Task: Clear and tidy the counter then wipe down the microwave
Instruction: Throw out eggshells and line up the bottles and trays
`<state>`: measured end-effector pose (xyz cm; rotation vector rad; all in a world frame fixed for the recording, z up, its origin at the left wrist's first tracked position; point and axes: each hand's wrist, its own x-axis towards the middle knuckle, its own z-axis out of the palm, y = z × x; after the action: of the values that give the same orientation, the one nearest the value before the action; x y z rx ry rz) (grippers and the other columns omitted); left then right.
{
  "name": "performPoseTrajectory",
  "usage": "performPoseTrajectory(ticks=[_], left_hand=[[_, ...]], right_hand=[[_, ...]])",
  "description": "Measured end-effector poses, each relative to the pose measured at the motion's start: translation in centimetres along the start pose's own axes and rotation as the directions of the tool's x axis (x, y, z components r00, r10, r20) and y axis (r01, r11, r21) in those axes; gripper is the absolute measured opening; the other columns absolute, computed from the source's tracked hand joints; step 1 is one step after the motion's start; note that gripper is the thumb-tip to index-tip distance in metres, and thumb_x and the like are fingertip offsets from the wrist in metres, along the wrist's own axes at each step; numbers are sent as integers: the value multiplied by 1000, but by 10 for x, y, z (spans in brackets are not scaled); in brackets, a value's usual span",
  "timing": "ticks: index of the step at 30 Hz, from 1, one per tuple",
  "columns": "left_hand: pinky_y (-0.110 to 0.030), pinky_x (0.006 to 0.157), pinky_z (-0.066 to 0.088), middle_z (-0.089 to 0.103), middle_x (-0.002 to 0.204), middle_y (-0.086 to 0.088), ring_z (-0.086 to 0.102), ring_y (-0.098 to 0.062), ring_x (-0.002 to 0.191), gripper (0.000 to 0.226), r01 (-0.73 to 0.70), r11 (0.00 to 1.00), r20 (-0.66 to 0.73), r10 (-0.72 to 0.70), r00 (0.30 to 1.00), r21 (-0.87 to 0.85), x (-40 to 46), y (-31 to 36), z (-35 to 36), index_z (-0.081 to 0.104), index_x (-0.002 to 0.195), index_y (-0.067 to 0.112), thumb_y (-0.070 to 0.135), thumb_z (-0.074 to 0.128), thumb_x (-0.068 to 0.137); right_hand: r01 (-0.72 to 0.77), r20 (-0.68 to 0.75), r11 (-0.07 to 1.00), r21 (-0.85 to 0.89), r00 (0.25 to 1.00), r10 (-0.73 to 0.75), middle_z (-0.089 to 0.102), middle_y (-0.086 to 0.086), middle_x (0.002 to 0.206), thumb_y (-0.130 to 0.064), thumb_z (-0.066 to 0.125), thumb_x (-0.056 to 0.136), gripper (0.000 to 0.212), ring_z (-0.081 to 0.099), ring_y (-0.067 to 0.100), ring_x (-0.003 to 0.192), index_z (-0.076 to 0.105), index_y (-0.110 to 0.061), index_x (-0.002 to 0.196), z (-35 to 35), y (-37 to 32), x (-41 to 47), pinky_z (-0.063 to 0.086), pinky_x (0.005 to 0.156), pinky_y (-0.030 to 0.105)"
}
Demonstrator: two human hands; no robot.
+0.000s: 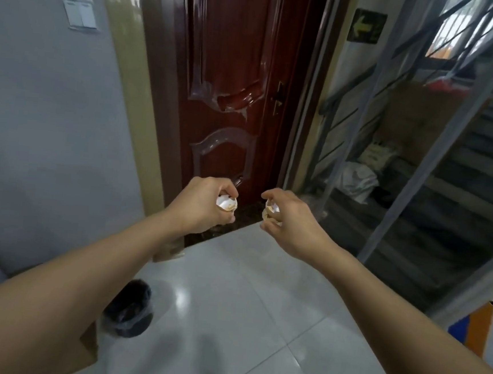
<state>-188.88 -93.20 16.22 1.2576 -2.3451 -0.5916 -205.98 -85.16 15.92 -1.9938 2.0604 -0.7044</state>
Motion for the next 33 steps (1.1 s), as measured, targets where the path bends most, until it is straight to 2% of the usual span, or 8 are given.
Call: performPoseTrajectory(ticks=[7,11,13,17,21,26,29,33], left_hand=[[-27,83,48,66,105,3,61,-14,97,41,168,986,-80,-166,983,17,75,-38,3,65,104,26,24,82,67],[-24,81,45,66,104,1,61,-16,98,42,293,956,-143,-290,946,1,112,-55,4,65,107,20,19,81,68],[-21,78,42,65,103,2,60,-15,97,41,367,930,-187,-360,914,-1,128,-62,4,65,107,20,19,81,69],[-28,84,48,67,104,2,61,-17,98,41,510,860,-253,-497,830,-19,151,-77,10,65,106,22,20,81,67],[-33,87,51,68,103,0,62,-18,98,39,602,798,-308,-582,753,-34,161,-95,17,66,103,22,20,82,67],[-27,82,47,67,105,-1,60,-19,100,38,711,701,-327,-687,649,-63,159,-129,19,65,106,20,21,79,70],[-26,78,45,66,104,0,60,-18,98,39,751,653,-345,-729,592,-92,157,-154,19,64,106,22,23,79,71],[-23,74,43,67,103,1,60,-17,95,38,784,606,-365,-765,530,-132,155,-194,14,63,105,22,23,79,71]], right_hand=[[147,103,984,97,982,-157,48,6,127,-16,65,86,50,54,22,111,45,-19,132,24,27,113,42,83,23],[259,176,957,135,944,-280,49,5,125,-17,65,87,50,52,22,110,45,-20,132,36,44,179,39,84,22],[323,208,934,151,913,-349,49,5,123,-18,65,86,50,52,21,110,45,-20,132,41,51,213,37,84,22],[424,292,881,210,833,-470,50,5,121,-18,65,86,49,52,22,109,45,-19,131,53,59,269,37,84,22],[497,345,825,267,750,-564,52,8,118,-16,66,84,46,52,25,110,49,-16,127,78,58,309,42,89,29],[543,410,763,350,644,-646,50,8,123,-14,66,84,48,50,23,116,48,-16,129,126,44,344,41,93,28],[568,439,733,375,588,-680,50,6,119,-14,65,85,45,50,22,110,49,-16,127,157,30,362,38,86,23],[588,490,705,397,514,-704,51,7,120,-14,64,84,45,51,22,108,49,-15,126,198,3,384,39,86,25]])
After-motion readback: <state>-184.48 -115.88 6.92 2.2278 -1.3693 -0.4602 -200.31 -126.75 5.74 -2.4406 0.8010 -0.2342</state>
